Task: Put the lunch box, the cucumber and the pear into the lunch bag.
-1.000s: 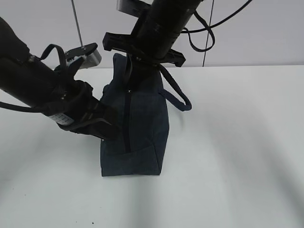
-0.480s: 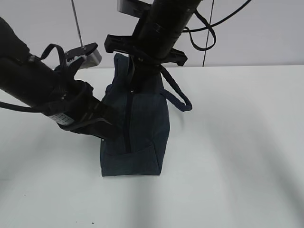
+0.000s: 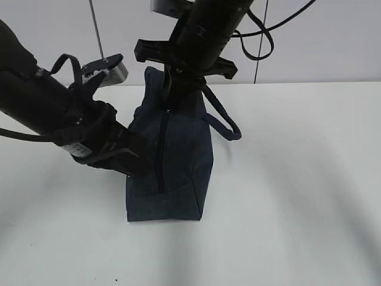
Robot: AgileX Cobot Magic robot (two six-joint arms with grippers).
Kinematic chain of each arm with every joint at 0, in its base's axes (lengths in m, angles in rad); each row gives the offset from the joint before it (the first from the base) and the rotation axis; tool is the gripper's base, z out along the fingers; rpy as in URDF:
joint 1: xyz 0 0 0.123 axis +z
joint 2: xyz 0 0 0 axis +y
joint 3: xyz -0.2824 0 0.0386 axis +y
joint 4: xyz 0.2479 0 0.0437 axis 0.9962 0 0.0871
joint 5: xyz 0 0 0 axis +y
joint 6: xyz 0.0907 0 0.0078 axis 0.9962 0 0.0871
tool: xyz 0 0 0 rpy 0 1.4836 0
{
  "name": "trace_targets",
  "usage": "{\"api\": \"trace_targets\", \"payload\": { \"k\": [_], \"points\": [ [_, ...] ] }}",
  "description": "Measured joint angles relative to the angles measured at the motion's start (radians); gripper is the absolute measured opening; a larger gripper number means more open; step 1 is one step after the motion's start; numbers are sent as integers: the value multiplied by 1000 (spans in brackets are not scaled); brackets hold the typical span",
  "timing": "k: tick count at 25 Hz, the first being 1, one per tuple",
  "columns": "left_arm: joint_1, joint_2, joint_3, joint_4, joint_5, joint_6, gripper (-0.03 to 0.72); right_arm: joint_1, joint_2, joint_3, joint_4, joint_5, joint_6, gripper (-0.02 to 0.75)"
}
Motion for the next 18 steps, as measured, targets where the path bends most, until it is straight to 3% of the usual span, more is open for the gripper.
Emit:
{"api": "trace_targets", "payload": {
  "k": [18],
  "points": [
    [0,0,0,22,71,0,-8,-21,72,-133,-36,-28,-4,6]
  ]
}}
